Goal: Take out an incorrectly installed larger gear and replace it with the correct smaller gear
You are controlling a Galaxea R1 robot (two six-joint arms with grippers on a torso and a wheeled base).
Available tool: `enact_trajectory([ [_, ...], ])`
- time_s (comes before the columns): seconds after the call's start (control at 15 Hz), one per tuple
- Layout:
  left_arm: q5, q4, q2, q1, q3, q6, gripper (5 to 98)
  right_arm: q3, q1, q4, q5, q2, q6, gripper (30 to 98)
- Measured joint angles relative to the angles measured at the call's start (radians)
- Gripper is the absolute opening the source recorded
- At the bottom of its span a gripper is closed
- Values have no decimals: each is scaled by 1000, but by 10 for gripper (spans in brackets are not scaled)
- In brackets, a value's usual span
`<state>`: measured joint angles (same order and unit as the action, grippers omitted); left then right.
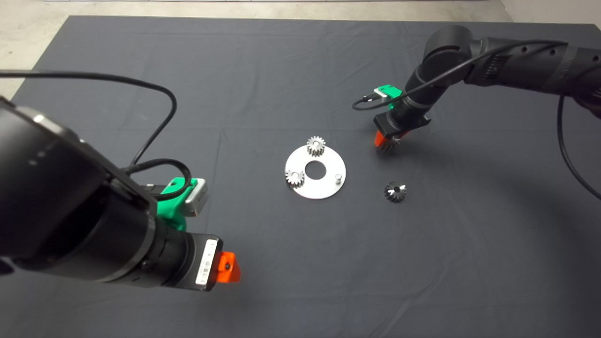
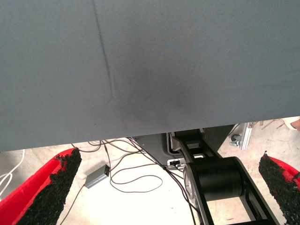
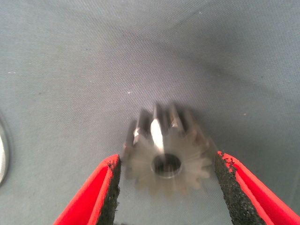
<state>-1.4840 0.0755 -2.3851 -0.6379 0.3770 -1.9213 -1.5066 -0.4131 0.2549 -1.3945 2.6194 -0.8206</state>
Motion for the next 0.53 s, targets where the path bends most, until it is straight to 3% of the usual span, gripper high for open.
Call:
enact_trajectory([
  [0.33, 1, 0, 0, 0, 0, 0, 976, 0, -8, -1, 0, 4, 0, 605],
  [0.53, 1, 0, 0, 0, 0, 0, 976, 36, -42, -1, -46, 4, 0, 619],
])
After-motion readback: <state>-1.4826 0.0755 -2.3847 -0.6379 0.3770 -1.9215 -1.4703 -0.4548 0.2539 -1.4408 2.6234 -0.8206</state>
